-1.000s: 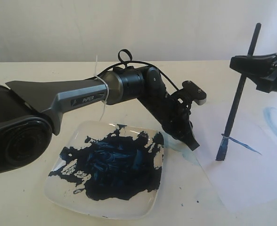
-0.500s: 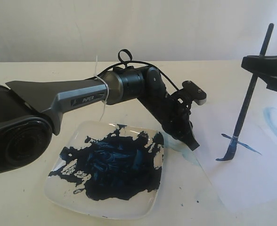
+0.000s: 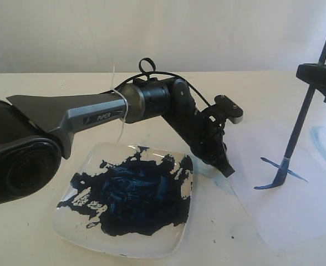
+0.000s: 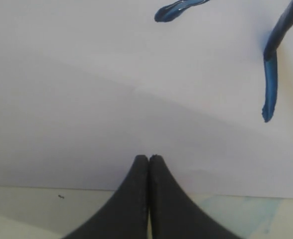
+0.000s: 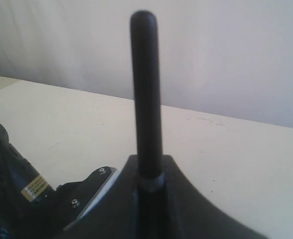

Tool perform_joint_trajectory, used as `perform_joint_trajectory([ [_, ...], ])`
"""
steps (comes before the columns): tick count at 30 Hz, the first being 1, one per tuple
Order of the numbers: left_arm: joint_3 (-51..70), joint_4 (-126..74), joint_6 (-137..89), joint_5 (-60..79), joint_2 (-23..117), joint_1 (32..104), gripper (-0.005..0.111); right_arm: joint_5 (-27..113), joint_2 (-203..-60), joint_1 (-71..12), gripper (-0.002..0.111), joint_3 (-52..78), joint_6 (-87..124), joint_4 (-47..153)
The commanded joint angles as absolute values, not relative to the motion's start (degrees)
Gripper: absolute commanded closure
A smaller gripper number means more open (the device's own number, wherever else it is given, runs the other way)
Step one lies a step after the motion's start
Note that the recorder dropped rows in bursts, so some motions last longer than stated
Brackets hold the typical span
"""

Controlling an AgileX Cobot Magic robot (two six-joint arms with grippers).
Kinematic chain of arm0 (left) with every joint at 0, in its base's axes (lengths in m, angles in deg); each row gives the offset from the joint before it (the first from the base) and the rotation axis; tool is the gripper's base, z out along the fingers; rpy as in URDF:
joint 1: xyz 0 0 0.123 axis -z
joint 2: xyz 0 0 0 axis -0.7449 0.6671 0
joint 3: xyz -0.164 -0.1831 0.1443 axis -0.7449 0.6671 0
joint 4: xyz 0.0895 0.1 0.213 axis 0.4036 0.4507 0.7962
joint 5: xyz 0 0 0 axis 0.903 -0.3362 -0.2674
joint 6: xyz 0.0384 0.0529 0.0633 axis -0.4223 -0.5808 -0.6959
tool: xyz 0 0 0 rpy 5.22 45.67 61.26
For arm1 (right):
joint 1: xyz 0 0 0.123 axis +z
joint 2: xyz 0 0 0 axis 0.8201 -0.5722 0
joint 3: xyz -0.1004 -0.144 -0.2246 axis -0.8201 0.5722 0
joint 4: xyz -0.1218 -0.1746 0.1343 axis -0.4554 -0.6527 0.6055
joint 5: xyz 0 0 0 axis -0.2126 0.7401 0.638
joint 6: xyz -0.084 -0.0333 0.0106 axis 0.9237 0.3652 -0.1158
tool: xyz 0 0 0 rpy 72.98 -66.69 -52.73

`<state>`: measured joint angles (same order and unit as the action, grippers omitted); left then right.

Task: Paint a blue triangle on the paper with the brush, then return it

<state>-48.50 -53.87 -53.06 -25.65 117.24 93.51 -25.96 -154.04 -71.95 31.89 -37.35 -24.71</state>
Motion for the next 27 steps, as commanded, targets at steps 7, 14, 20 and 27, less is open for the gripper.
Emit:
perform_joint_trajectory([
  [7,-48.3,-53.6,-53.2,-28.6,117.5,93.5,0.107,-26.8,-154.1,-75.3,0.108,31.8,-36.6,-23.5],
  [14,-48.3,-53.6,-53.2,-28.6,117.5,93.5,0.107,-26.8,-154.1,-77.5,0.108,31.8,-36.6,-23.4],
  [20,-48.3,-53.6,-53.2,-28.6,117.5,93.5,0.107,-26.8,-154.1,-79.2,0.108,31.8,-36.6,-23.4],
  [27,-48.3,-53.6,-54.3,-28.6,117.5,93.5,0.107,-26.8,-154.1,-80.3,0.108,31.8,-36.6,-23.2],
])
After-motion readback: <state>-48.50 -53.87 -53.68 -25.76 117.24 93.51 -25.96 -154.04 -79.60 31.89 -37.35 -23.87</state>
